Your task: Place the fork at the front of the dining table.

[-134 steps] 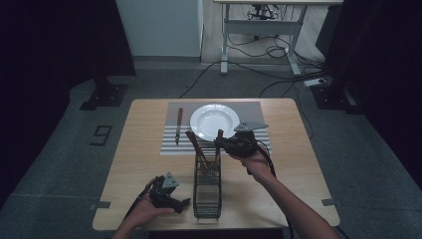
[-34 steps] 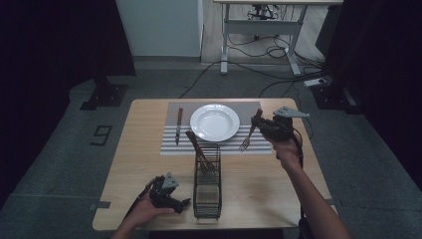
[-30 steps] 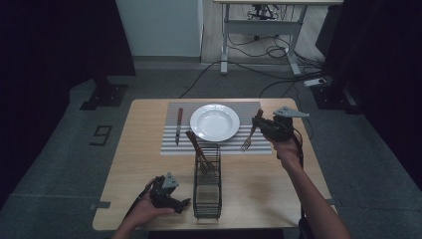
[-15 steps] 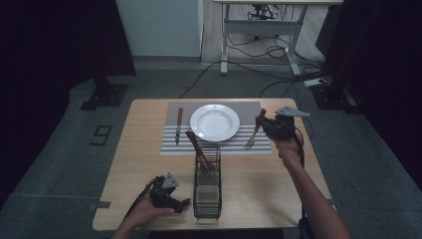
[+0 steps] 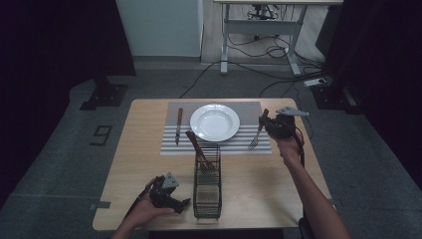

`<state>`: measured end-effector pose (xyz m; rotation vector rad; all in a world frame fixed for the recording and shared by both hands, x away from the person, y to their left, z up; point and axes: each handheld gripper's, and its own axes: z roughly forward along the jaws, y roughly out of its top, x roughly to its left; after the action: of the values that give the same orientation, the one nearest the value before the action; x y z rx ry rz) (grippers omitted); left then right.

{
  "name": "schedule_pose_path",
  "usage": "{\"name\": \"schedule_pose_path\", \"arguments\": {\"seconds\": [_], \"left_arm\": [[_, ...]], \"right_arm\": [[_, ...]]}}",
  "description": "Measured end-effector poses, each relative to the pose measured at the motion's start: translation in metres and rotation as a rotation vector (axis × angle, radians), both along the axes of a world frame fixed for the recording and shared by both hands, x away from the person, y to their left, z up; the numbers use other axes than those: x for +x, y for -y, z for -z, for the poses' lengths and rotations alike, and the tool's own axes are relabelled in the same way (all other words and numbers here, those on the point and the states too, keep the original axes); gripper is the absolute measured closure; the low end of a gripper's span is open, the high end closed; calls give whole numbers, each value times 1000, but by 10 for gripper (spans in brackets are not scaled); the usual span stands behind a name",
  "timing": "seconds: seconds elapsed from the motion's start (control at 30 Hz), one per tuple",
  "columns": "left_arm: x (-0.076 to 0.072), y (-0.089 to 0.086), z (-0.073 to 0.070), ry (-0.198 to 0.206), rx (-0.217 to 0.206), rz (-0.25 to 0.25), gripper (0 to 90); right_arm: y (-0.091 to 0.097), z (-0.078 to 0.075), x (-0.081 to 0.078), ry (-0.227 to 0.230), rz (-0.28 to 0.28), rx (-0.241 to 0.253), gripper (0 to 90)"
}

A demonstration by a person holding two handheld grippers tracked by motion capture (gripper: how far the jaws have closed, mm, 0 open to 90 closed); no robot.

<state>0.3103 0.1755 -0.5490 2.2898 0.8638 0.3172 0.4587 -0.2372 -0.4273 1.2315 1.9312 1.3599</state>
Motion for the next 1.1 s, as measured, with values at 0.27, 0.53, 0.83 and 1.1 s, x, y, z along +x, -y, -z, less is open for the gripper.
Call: {"name": "schedule_pose_path", "arguments": {"seconds": [0.27,0.53,0.83,1.1], "left_arm": [[0,0,0,-1,1,2,0],[0,0,0,0,1,2,0],[0,0,0,-1,1,2,0],[0,0,0,-1,1,2,0]], "right_arm": [[0,9,7,4,34,-22,802],[-8,20,12,8,35,-64,798],[-16,32,13,13,28,-89,788],[-18,35,15,13,24,-82,789]]}}
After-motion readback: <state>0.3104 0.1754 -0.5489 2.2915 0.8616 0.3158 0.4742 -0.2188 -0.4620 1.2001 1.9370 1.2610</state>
